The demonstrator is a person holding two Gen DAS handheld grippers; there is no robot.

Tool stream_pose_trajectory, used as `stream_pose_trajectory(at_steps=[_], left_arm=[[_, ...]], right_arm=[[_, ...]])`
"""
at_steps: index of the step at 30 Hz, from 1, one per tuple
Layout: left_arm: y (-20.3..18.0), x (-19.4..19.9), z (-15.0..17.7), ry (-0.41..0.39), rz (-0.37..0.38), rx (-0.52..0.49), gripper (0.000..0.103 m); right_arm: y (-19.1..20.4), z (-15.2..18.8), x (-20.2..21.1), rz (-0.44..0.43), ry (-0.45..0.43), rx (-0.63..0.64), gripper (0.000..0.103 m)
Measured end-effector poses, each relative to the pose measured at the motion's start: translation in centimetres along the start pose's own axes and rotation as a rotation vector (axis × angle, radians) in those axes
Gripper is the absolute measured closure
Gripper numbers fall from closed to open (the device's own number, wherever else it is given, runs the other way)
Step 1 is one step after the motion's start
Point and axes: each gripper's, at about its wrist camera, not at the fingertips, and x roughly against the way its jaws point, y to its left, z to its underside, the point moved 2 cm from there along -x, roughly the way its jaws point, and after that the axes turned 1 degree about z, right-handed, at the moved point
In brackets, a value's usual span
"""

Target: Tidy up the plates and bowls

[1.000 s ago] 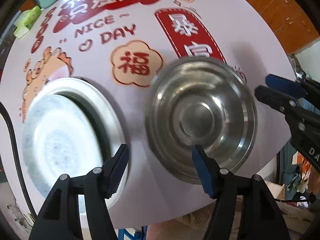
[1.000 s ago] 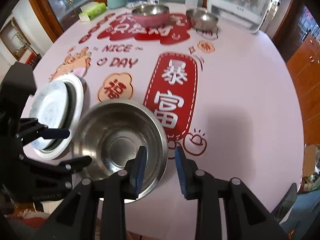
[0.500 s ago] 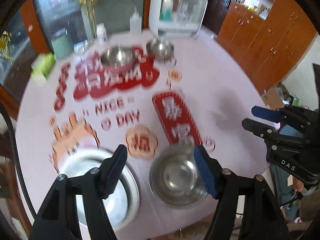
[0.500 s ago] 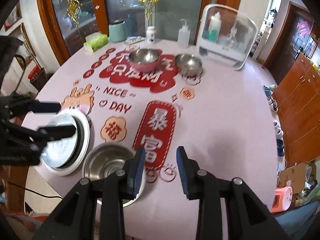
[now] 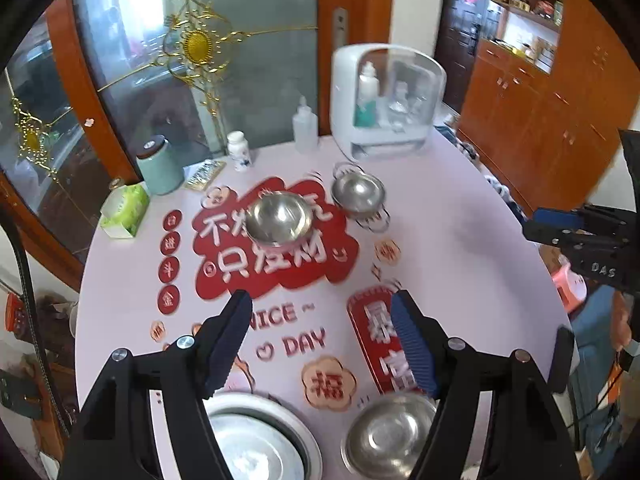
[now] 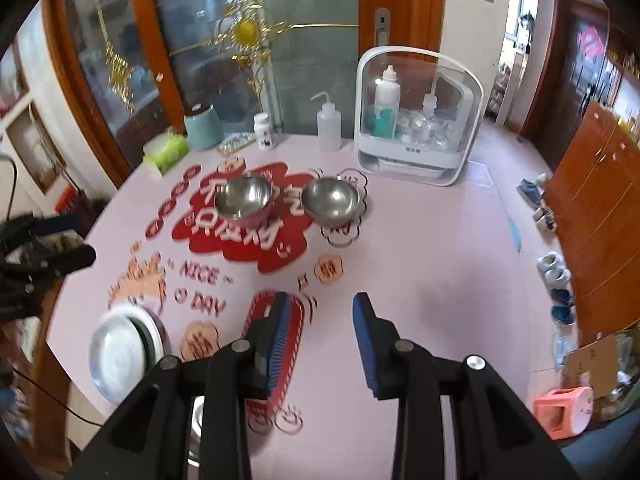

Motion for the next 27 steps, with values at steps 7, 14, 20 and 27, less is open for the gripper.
stream_pose_trajectory(at_steps=[7, 14, 20, 27], left_arm=[[2.5, -3.1, -5.0, 0.019, -0.053, 0.08, 0.033], [6.5, -9.0, -7.8, 0.06, -0.094, 0.172, 0.033], [10.0, -15.7, -8.5, 0.129, -0.124, 0.229, 0.033], [12.2, -23.7, -8.7, 0.19, -0.074, 0.214, 0.033]], right_arm=[[-0.2, -6.3, -2.3, -0.049, -0.003, 0.027, 0.071], [1.0, -10.4, -7.9, -0.093, 0.06, 0.057, 0.071], [3.7, -12.4, -15.1, -0.142, 0.155, 0.051, 0.071], [5.7, -13.2, -23.2, -0.164, 0.259, -0.019, 0.071]])
